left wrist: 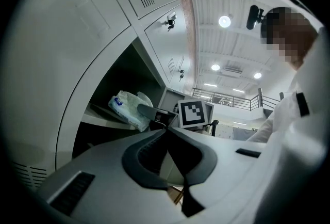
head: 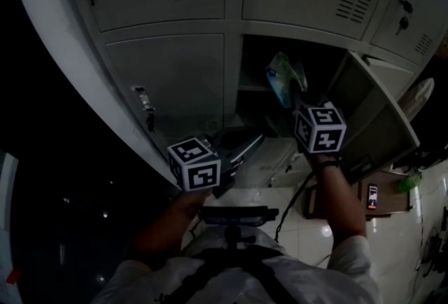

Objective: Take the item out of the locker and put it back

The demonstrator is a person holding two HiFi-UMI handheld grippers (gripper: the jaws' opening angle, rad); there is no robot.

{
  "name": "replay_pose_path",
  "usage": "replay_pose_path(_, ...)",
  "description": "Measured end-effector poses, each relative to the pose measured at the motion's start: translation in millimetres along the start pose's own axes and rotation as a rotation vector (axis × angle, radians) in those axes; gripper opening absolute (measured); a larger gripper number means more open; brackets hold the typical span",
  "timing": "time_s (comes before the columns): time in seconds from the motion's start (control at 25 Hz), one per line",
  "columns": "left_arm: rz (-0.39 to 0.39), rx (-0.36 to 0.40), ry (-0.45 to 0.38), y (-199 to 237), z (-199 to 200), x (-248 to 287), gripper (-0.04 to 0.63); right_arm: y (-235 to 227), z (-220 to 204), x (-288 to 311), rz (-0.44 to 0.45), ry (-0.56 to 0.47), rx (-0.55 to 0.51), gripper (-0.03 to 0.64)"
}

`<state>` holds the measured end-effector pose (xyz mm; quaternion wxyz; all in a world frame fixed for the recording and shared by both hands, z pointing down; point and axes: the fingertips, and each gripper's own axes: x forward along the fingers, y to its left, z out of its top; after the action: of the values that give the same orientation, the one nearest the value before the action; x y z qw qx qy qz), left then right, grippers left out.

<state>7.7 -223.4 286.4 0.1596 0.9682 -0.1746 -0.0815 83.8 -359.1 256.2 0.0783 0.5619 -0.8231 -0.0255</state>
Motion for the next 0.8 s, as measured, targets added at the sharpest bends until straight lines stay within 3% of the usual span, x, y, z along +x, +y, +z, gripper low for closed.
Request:
replay_pose_path(0.52,0.018,0.034,-0.003,8.3,13.6,9.9,0.003,-21.7,12.2,60.5,-0.05,0.048,-0.033,0.021)
replay_pose_path(0.8,0.046,0.06,-0.019,14.3,22.5,10.1,0.003,-29.5,10.7,101.2,-0.067,0.136,-0.054,0.021)
